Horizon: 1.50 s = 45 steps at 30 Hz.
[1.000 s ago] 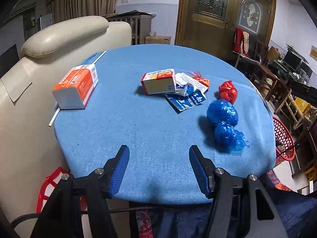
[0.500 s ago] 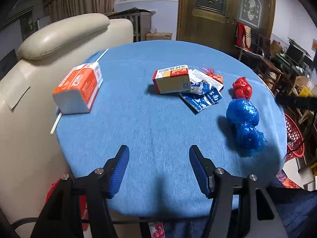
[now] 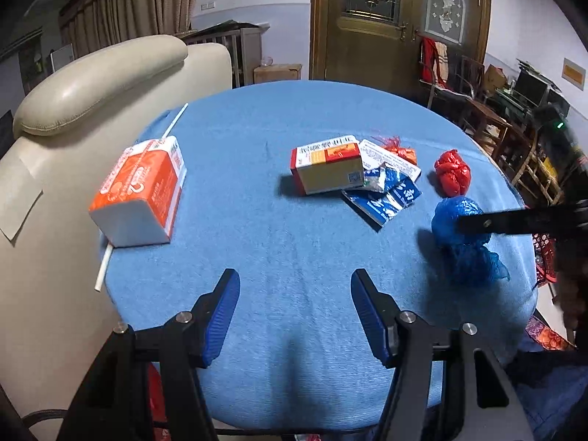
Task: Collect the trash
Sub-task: 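Grasp the white-and-orange medicine box with the left tool while the right tool holds the blue bag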
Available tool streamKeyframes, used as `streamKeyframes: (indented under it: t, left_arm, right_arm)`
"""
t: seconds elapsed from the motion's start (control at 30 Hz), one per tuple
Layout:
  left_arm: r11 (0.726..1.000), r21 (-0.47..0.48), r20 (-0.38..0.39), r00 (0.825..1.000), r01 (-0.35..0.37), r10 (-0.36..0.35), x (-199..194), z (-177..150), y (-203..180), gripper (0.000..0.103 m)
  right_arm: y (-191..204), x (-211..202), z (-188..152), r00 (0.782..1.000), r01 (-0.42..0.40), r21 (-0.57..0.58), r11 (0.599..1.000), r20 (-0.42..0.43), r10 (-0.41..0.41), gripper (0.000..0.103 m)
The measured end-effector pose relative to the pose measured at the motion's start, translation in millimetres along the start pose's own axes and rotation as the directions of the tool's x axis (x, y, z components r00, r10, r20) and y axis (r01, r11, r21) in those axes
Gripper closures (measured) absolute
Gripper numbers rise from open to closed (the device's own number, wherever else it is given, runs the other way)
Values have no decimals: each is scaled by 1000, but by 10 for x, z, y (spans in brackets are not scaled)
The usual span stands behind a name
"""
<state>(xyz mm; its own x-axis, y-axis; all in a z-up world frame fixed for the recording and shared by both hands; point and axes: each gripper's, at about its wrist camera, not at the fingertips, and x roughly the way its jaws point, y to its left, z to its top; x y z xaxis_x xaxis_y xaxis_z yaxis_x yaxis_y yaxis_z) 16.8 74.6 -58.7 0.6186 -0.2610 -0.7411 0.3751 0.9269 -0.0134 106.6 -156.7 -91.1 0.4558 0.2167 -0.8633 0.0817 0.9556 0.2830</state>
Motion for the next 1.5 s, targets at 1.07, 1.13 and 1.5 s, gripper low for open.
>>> streamKeyframes:
  t: [1.07, 1.13, 1.5]
  left_arm:
    - [768, 403, -286, 866, 498, -411, 1515, 1468, -324, 29]
    - [765, 387, -280, 857, 514, -433, 1521, 1477, -288, 29]
    - [748, 411, -282, 853, 521, -439, 1236, 1229, -197, 29]
  right_arm:
    - [-16, 228, 87, 997, -12, 47, 999, -77, 15, 51]
    - [-27, 222, 61, 997, -17, 44, 999, -76, 21, 51]
    - [-99, 221, 52, 995, -72, 48, 996, -70, 75, 50]
